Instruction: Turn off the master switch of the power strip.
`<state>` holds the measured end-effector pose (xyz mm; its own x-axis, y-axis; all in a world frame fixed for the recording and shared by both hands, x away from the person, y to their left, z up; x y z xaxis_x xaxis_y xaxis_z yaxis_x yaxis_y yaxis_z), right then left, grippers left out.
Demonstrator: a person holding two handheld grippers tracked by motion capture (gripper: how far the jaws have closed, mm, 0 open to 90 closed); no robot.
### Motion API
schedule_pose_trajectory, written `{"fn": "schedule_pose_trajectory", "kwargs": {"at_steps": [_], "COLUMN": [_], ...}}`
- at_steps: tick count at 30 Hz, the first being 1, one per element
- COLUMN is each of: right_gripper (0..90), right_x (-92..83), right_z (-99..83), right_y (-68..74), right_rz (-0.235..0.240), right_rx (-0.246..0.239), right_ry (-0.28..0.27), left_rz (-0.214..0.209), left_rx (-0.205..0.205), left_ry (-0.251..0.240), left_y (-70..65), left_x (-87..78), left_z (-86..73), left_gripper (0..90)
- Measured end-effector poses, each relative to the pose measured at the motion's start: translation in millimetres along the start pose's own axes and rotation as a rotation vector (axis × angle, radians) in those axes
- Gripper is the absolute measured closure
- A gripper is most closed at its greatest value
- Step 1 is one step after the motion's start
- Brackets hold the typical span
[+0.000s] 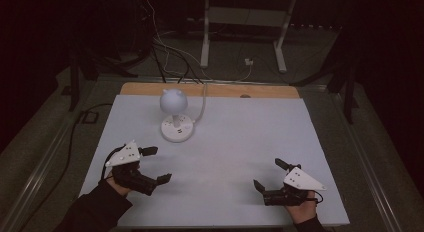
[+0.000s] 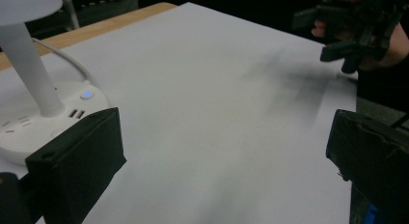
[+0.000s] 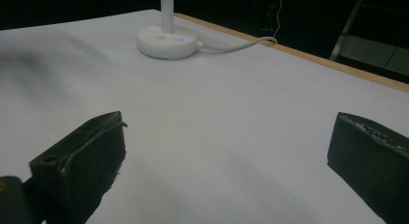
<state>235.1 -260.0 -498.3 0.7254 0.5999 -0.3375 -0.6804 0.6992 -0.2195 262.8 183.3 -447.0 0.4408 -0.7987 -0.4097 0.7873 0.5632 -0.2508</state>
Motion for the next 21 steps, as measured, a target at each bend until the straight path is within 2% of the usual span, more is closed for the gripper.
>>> {"fn": "schedule_pose_trajectory", "kwargs": {"at_steps": [4,9,11,12,14,16,21], "right_gripper": [0.2,0.2,0.2,0.2,0.1,0.1,0.2], "right_x": [-0.3,-0.7,-1.3,-1.6,-1.9,-1.9,-2.0], "right_z": [0.1,0.4,0.4,0.6,0.8,0.8,0.5], "right_y": [-0.2,-0.1,-0.2,-0.1,-0.3,-0.6,-0.8], "right_rz": [-0.002,-0.001,-0.003,-0.003,-0.005,-0.005,-0.004], "right_rx": [0.002,-0.001,-0.001,-0.001,-0.003,0.000,0.002], "right_ry": [-0.001,-0.004,-0.005,-0.007,-0.009,-0.010,-0.009], "left_rz": [0.035,0.057,0.096,0.092,0.117,0.120,0.163], "left_rx": [-0.001,-0.017,-0.023,-0.024,-0.025,-0.023,-0.032], "left_ry": [-0.002,-0.004,0.005,0.001,0.005,0.004,0.003], "left_y": [-0.2,1.1,2.6,2.9,3.2,3.3,1.9], "left_x": [4.2,8.6,12.5,13.8,17.0,18.4,26.0], "left_z": [7.1,12.6,15.6,16.4,18.4,19.4,23.6], "left_gripper": [0.4,0.4,0.4,0.4,0.4,0.5,0.5]}}
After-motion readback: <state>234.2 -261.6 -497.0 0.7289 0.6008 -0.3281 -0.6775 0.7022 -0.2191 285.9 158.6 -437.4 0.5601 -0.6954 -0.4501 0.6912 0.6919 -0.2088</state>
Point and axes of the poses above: each handheld gripper's, and its own axes: x roughly forward along the jaws, z roughly out of its top, y roughly to its left, the point moved 1 cm from there along x, roughly forward along the jaws, and after that the axes turned 9 degrees about -x, right-handed, at the moved point
